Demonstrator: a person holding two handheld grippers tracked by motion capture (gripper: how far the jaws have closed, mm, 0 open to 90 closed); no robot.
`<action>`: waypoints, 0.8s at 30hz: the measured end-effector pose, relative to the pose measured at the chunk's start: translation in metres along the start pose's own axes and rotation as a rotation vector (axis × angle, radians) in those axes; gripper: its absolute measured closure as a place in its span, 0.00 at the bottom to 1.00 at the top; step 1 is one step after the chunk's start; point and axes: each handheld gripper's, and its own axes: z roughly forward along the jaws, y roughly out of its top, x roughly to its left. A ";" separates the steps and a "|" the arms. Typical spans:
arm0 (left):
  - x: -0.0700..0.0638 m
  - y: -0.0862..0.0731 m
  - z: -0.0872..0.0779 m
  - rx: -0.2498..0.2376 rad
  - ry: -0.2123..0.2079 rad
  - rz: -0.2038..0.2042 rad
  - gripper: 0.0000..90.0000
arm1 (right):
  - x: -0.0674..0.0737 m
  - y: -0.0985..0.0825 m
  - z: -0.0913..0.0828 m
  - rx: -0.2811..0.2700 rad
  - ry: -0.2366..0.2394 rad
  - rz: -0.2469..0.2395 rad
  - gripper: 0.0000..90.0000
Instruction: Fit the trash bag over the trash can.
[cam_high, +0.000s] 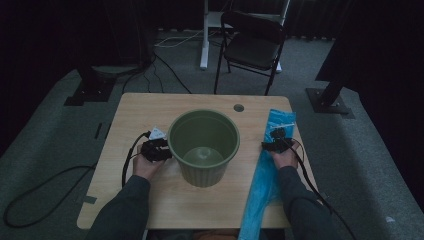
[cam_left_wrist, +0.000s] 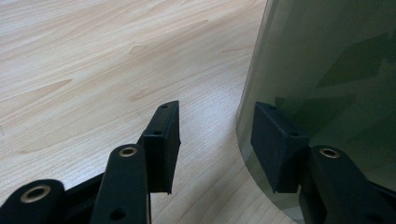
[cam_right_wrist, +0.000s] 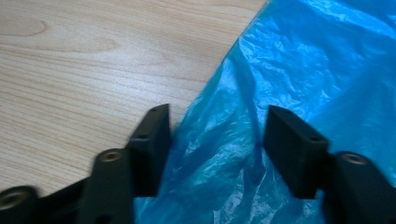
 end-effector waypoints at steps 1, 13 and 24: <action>0.000 0.000 0.000 0.000 0.000 0.000 0.58 | 0.000 0.000 0.000 0.000 -0.001 0.001 0.53; 0.000 0.000 0.001 0.010 0.001 0.005 0.58 | -0.001 0.000 -0.003 0.001 0.009 -0.019 0.92; 0.001 0.000 0.002 0.013 -0.006 0.003 0.59 | -0.002 -0.001 -0.003 -0.001 0.024 -0.063 0.98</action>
